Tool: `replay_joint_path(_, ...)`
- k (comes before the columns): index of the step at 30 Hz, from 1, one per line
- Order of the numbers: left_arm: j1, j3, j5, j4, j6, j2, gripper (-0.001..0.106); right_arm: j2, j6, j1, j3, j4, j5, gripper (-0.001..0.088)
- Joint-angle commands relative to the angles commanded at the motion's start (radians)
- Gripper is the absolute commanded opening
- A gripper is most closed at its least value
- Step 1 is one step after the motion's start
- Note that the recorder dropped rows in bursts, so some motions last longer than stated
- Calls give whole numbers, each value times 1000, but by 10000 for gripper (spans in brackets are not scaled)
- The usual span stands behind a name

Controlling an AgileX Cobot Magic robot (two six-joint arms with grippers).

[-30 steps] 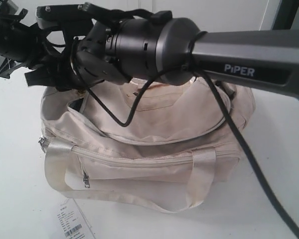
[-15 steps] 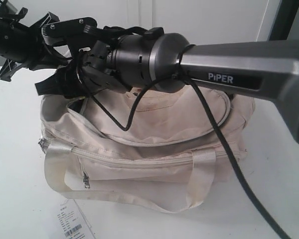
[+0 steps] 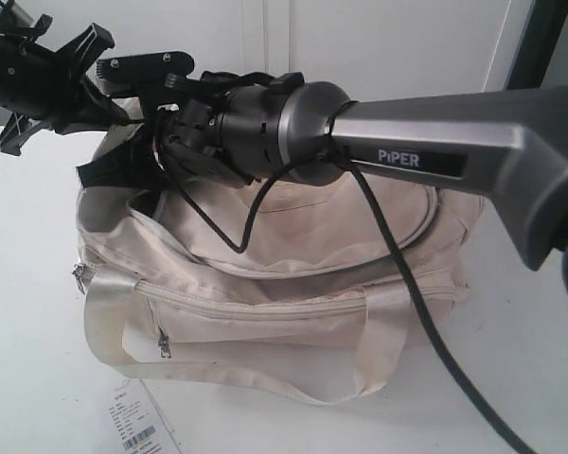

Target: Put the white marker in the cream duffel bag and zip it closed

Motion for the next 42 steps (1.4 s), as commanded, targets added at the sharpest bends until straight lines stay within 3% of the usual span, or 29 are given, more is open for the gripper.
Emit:
replay_joint_path(9, 0, 0, 0, 13, 2, 0, 0, -60, -9, 0, 0, 56, 44, 0)
replay_joint_path(16, 0, 0, 0, 15, 23, 0, 0, -62, -129, 2, 0, 185, 90, 0)
replay_joint_path(21, 0, 0, 0, 15, 23, 0, 0, -64, -297, 2, 0, 357, 103, 0)
replay_joint_path(42, 2, 0, -11, 33, 23, 0, 0, -137, -544, 8, 0, 563, 183, 0)
